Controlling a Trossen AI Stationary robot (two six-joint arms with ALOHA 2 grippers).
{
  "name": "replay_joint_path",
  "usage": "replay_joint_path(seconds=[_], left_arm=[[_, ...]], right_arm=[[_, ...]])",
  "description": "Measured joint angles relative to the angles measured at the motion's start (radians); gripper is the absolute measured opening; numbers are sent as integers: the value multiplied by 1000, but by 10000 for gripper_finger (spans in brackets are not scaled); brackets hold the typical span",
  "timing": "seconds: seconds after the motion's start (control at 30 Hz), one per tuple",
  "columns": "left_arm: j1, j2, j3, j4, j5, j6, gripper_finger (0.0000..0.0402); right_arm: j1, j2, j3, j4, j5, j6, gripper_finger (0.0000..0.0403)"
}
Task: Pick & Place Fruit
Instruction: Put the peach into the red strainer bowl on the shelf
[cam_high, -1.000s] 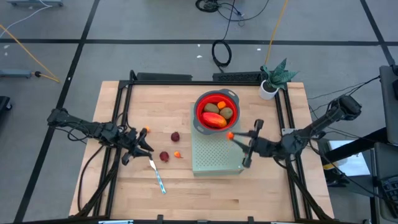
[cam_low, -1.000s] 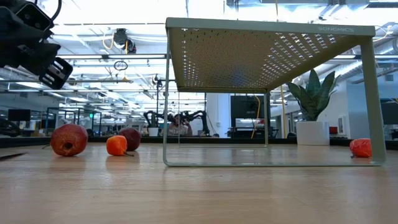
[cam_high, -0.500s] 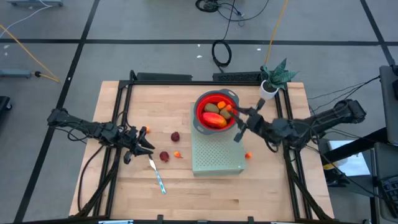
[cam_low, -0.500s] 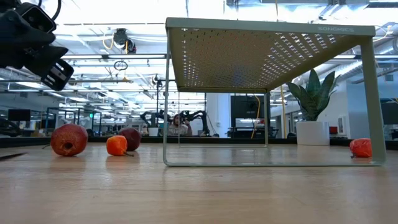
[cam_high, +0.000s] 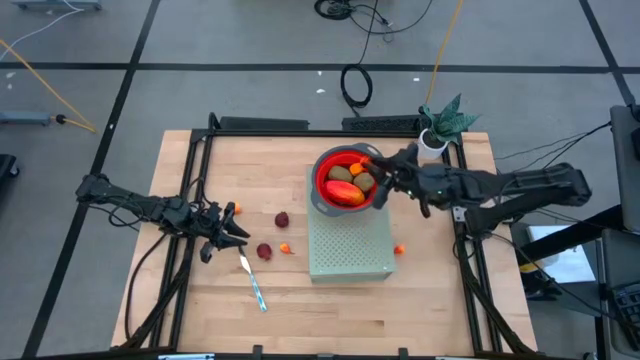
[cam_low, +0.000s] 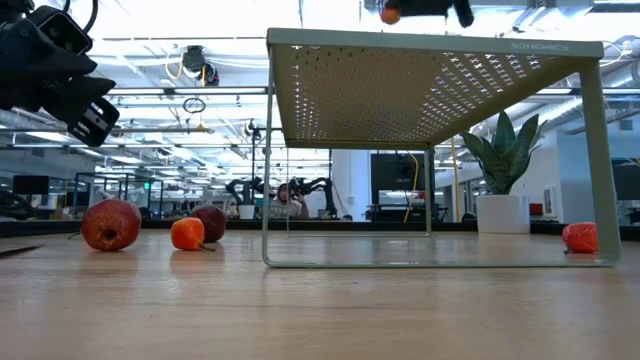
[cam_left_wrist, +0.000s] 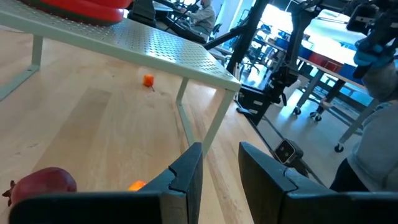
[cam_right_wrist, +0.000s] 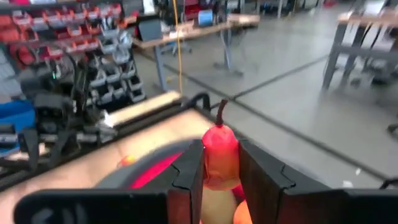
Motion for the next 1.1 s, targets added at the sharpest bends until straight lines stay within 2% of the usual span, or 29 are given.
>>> replay_joint_path(seconds=[0.3, 0.57, 0.8, 1.1], left_arm=[[0, 0, 0, -1, -1, 5, 102], [1, 0, 0, -1, -1, 5, 102], [1, 0, 0, -3, -1, 9, 102], [1, 0, 0, -11, -1, 13, 102]], right_arm=[[-63, 77, 0, -86, -187, 100, 77], [-75, 131, -1, -110, -324, 105, 77], [-68, 129, -1, -183, -349, 124, 77], [-66, 129, -1, -193, -347, 62, 77]])
